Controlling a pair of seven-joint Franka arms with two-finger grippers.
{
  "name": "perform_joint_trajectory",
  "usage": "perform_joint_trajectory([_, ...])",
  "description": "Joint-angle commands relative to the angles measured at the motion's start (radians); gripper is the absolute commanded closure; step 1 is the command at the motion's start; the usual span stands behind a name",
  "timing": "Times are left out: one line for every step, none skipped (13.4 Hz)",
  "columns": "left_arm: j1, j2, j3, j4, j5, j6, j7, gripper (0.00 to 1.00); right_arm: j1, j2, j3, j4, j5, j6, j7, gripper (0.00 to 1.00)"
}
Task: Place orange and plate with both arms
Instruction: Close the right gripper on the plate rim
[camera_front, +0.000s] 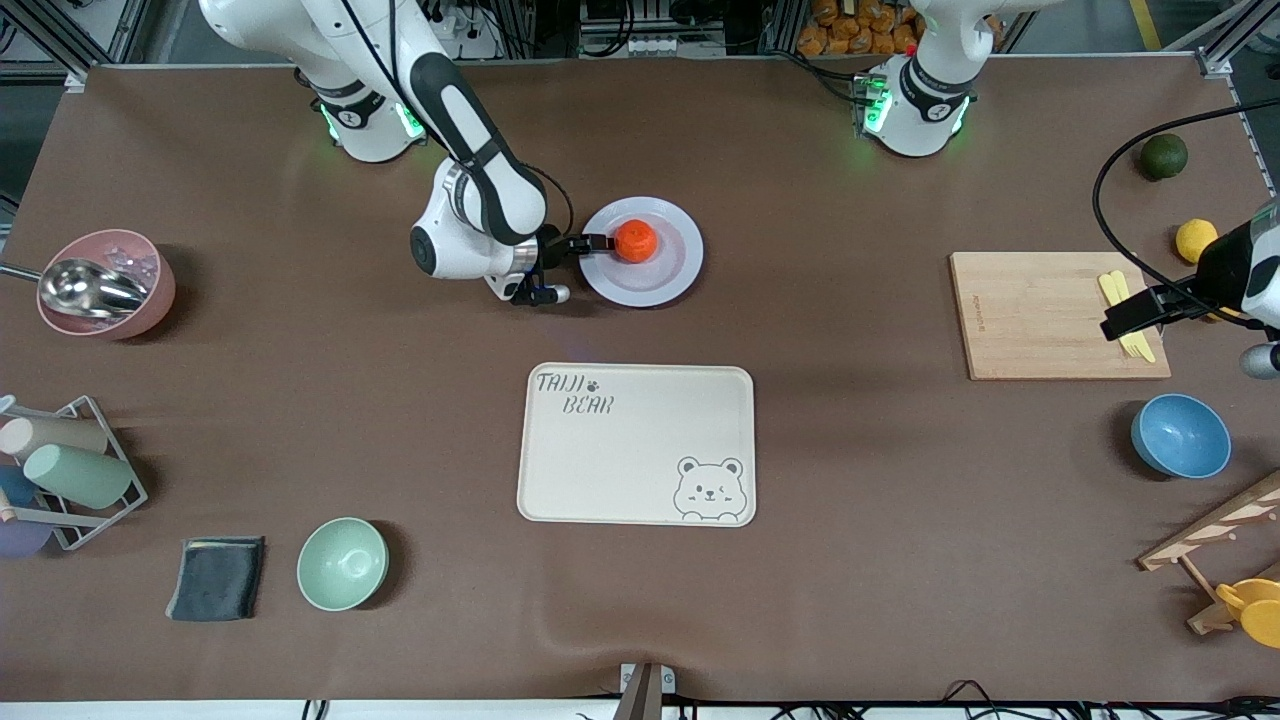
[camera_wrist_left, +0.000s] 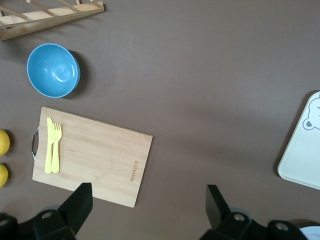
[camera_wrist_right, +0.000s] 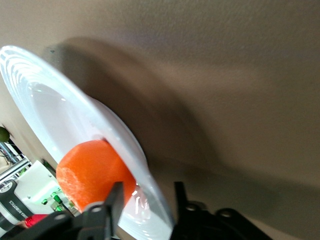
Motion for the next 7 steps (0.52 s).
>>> perform_joint_trajectory([0.002,-0.003,-0.004,-0.001,0.011,0.013,-0.004,0.00,0.025,0.009,-0.006,0.004,0.044,0.006,-0.022,1.00])
perform_joint_trajectory([0.000,0.003,-0.004,-0.001,0.007,0.027,-0.005,0.00,0.023,0.005,-0.008,0.004,0.046,0.005,-0.019,1.00])
perform_joint_trajectory([0.002,0.003,-0.004,-0.003,0.007,0.027,-0.010,0.00,0.020,-0.002,-0.008,0.004,0.044,0.003,-0.012,1.00])
perform_joint_trajectory([0.003,0.002,-0.004,-0.006,0.008,0.026,-0.010,0.00,0.016,-0.010,-0.008,0.006,0.044,0.002,-0.010,1.00])
perform_joint_trajectory([0.003,0.002,-0.004,-0.007,0.008,0.023,-0.010,0.00,0.011,-0.022,-0.008,0.012,0.044,-0.001,-0.010,1.00])
perform_joint_trajectory([0.003,0.002,-0.004,-0.015,0.011,0.023,-0.010,0.00,0.007,-0.036,-0.008,0.012,0.044,-0.003,-0.009,1.00])
perform_joint_trajectory([0.003,0.003,-0.004,-0.019,0.011,0.021,-0.010,0.00,-0.004,-0.057,-0.008,0.012,0.044,-0.004,-0.007,1.00])
